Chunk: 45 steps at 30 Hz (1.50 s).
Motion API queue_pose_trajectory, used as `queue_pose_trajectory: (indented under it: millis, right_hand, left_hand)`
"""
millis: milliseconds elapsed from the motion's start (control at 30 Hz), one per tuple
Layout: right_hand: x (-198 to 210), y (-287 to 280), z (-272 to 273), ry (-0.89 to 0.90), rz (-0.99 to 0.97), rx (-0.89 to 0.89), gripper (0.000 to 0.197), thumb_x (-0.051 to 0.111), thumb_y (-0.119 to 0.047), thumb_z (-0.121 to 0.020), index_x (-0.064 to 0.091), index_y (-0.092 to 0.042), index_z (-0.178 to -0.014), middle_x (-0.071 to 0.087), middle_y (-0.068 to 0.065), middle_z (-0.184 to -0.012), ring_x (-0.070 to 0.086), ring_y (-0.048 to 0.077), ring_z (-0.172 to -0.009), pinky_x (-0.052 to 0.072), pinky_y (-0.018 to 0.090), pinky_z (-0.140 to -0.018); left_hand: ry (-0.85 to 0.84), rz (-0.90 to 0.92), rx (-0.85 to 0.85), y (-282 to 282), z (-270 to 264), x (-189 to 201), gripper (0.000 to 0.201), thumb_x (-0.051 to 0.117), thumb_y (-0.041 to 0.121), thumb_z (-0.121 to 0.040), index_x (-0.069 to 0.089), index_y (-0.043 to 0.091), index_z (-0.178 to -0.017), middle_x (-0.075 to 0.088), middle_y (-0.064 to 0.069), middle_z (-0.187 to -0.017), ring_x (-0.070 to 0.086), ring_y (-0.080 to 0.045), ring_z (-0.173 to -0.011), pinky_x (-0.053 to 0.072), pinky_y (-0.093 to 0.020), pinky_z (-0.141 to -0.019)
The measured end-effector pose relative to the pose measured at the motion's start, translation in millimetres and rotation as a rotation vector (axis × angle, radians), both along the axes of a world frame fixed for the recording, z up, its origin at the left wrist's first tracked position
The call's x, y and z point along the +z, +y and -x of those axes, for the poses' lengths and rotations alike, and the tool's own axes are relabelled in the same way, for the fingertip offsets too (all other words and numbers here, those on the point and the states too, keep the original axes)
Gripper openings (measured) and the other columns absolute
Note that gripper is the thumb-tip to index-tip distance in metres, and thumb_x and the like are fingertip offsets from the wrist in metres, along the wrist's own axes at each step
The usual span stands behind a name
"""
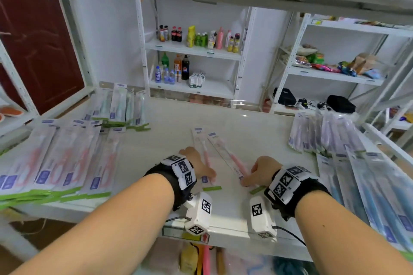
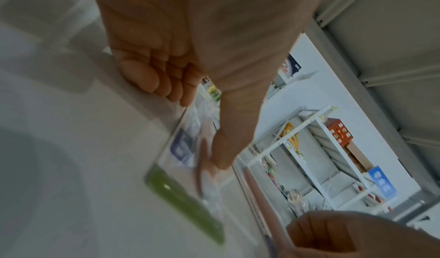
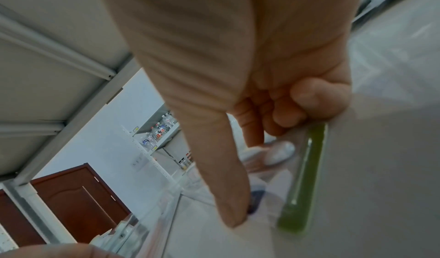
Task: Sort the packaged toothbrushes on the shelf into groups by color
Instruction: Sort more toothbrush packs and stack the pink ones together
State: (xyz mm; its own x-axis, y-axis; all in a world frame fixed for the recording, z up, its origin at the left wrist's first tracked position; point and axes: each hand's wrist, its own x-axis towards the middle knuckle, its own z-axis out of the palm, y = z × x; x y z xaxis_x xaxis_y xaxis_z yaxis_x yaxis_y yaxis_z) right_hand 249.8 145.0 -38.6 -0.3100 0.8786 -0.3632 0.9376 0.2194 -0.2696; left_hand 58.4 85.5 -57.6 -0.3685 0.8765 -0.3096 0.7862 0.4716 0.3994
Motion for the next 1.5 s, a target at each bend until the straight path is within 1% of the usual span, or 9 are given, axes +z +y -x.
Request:
queue_pose_trajectory:
  millis: [200,400,533,933,1033,1100,1200,1300,1500]
  right_hand:
    - [-2.7,6.7,-18.8,0.103,-0.032,0.012,0.042,0.079,-0.041,-0.064,0.048,-0.018,-0.049,0.04,-0.011,-0.034,0.04,0.005,-0.04,0.026,0.015,-0.036]
    - [-2.0,12.2,-34.6,0.197,0.001,0.046,0.032,0.077,-0.04,-0.069,0.056,-0.015,-0.07,0.053,-0.003,-0.067,0.048,0.009,-0.06,0.034,0.02,-0.051]
    - [-4.9,13.9,-41.6,0.269,0.027,0.066,0.033,0.074,-0.041,-0.074,0.059,-0.016,-0.09,0.061,-0.001,-0.087,0.058,0.014,-0.077,0.043,0.024,-0.061]
    - [-22.4,23.2,-50.5,0.666,0.195,-0.112,0.025,0.068,-0.031,-0.081,0.063,-0.007,-0.087,0.069,0.015,-0.083,0.068,0.026,-0.068,0.059,0.041,-0.07]
    - [-17.4,13.5,-39.8,0.73,0.143,-0.148,0.033,0.062,-0.04,-0.083,0.064,-0.007,-0.084,0.063,0.008,-0.062,0.055,0.016,-0.039,0.048,0.024,-0.045]
    - [-12.3,4.4,-24.7,0.712,0.08,-0.091,0.039,0.057,-0.05,-0.082,0.064,-0.012,-0.081,0.059,0.004,-0.059,0.051,0.018,-0.042,0.042,0.026,-0.047]
    - [-6.1,-16.1,9.7,0.806,0.159,-0.039,0.037,0.053,-0.05,-0.081,0.06,-0.014,-0.077,0.056,0.006,-0.06,0.044,0.022,-0.049,0.036,0.034,-0.055]
    - [-3.5,-38.2,53.8,0.983,0.297,-0.118,0.023,0.048,-0.023,-0.088,0.055,-0.01,-0.071,0.051,0.006,-0.056,0.036,0.018,-0.04,0.029,0.03,-0.048]
    - [0.0,-83.7,133.6,0.971,0.455,-0.073,0.023,0.042,-0.004,-0.088,0.045,-0.008,-0.065,0.044,0.011,-0.057,0.027,0.015,-0.033,0.02,0.024,-0.044]
  left_hand:
    - [-0.049,0.048,0.078,-8.5,-6.3,8.5,0.021,0.067,0.027,-0.039,0.049,0.017,-0.047,0.055,0.0,-0.055,0.055,-0.019,-0.052,0.042,-0.023,-0.054]
    - [0.014,-0.03,0.169,-8.8,-13.5,-0.8,0.03,0.074,0.031,-0.065,0.049,0.016,-0.058,0.054,-0.001,-0.061,0.056,-0.02,-0.065,0.044,-0.024,-0.061]
    - [-0.034,-0.018,0.231,-14.3,-18.3,4.0,0.025,0.066,0.03,-0.05,0.048,0.014,-0.059,0.053,-0.001,-0.058,0.055,-0.019,-0.052,0.04,-0.02,-0.053]
    - [-0.379,-0.304,0.409,-55.7,-12.9,7.6,0.021,0.052,0.028,-0.09,0.05,0.011,-0.077,0.051,-0.004,-0.073,0.049,-0.023,-0.067,0.04,-0.025,-0.054]
    - [-0.743,-0.471,0.55,-71.1,-16.3,9.1,0.026,0.048,0.019,-0.093,0.053,0.001,-0.111,0.056,-0.011,-0.084,0.053,-0.026,-0.074,0.05,-0.034,-0.071]
    - [-0.95,-0.569,0.658,-80.2,-15.0,11.9,0.019,0.045,0.012,-0.095,0.048,0.003,-0.11,0.054,-0.011,-0.077,0.053,-0.025,-0.066,0.049,-0.034,-0.061]
    - [-0.961,-0.637,0.739,-95.5,-1.0,19.7,0.007,0.043,0.011,-0.094,0.049,0.008,-0.091,0.056,-0.009,-0.069,0.053,-0.019,-0.051,0.039,-0.021,-0.048]
    - [-0.933,-0.688,0.791,-114.3,23.3,26.1,0.023,0.044,0.015,-0.093,0.052,0.013,-0.071,0.059,-0.003,-0.053,0.049,-0.015,-0.04,0.028,-0.014,-0.042]
    - [-0.716,-0.72,0.834,-162.4,96.3,29.4,0.022,0.039,0.014,-0.09,0.046,0.014,-0.07,0.042,-0.007,-0.059,0.036,-0.016,-0.039,0.025,-0.01,-0.035]
